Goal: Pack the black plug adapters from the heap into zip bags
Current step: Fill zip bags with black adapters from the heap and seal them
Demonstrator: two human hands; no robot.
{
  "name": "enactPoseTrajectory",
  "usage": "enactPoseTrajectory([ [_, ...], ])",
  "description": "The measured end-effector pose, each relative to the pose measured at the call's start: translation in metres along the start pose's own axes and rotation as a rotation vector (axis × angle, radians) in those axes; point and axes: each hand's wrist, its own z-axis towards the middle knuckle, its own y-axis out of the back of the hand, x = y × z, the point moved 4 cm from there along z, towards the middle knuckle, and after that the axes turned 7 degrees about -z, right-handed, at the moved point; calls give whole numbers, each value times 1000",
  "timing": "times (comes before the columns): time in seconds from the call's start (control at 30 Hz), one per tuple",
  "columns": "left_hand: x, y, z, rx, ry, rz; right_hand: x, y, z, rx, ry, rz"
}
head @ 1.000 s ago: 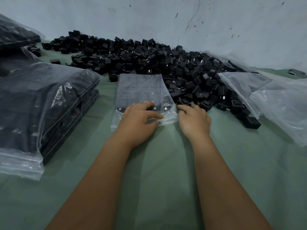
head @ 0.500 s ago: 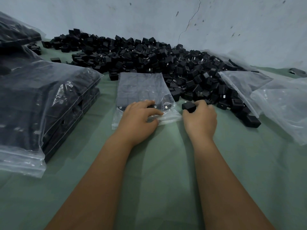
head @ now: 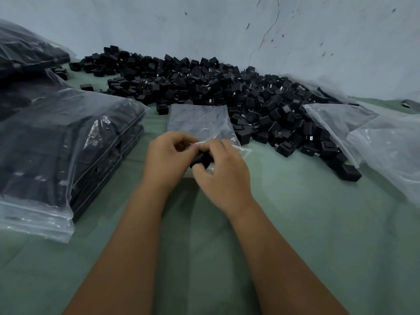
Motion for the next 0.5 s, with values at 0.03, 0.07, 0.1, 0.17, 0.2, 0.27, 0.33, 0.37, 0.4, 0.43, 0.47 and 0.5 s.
enactPoseTrajectory([
  [0.03,-1,0,0,-17,4,-15,-2,-2,0,23,6,-64],
  [0.07,-3,0,-1,-29,1,-26,-4,-4,0,47,15,-124],
  [0.1,-5,-1,-2,-30,-12,-39,-6,-6,1,72,22,-168],
  [0.17,-12,-2,-4,19,-52,-143,-8,-8,2,132,25,-186],
  [0.2,-16,-1,-4,46,-67,-236,-8,-9,2,160,36,-162],
  [0.27,-17,6,-2,-10,-61,-365,-5,-10,1,219,69,-84],
  [0.33,-8,20,2,-199,11,-344,-2,-11,-1,260,87,-2],
  [0.37,-1,27,3,-299,75,-293,-2,-11,-2,269,91,38],
  [0.4,7,33,3,-380,141,-221,-2,-11,-2,282,92,73],
  [0.43,14,37,2,-435,191,-132,-2,-11,-2,297,90,103],
  [0.47,18,40,1,-465,218,-42,-2,-11,-2,313,86,129],
  [0.5,20,42,-1,-481,228,34,-3,-11,-1,329,81,153],
])
